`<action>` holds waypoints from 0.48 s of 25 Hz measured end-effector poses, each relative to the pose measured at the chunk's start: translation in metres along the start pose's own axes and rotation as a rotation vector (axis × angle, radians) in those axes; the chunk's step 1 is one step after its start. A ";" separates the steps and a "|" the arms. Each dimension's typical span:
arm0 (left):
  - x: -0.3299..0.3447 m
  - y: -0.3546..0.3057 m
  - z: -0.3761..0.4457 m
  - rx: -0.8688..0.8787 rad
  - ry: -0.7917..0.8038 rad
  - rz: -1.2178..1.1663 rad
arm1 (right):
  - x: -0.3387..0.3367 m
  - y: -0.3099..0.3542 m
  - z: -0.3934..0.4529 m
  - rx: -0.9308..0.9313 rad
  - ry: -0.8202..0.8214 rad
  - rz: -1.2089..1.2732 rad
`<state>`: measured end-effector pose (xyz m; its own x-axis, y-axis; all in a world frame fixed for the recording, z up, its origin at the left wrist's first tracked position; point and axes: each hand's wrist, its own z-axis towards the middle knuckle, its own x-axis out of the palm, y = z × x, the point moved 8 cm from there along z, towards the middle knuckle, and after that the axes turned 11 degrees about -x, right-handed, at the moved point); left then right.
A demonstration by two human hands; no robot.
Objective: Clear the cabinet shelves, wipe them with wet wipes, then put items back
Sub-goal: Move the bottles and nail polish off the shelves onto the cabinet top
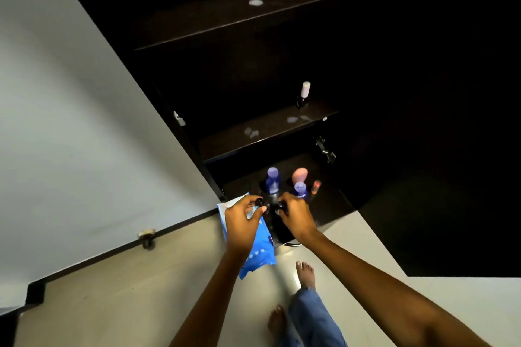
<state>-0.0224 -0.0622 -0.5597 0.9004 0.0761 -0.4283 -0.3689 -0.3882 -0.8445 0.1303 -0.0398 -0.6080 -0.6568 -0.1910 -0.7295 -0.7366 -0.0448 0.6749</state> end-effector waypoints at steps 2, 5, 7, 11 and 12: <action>0.002 0.007 0.003 -0.017 -0.020 0.007 | 0.016 -0.004 0.005 -0.009 0.064 -0.015; 0.002 0.009 0.004 -0.010 -0.039 -0.015 | 0.032 -0.013 0.011 0.016 0.097 -0.001; 0.000 0.010 0.004 -0.002 -0.045 -0.021 | 0.037 -0.016 0.013 0.049 0.092 0.016; -0.002 0.019 0.004 0.016 -0.051 -0.019 | 0.044 -0.013 0.017 0.022 0.130 -0.008; -0.001 0.020 0.004 0.016 -0.047 -0.028 | 0.040 -0.008 0.017 -0.012 0.139 -0.070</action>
<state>-0.0319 -0.0668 -0.5776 0.8988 0.1299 -0.4187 -0.3478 -0.3702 -0.8614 0.1069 -0.0303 -0.6448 -0.5749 -0.3207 -0.7527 -0.7770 -0.0742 0.6251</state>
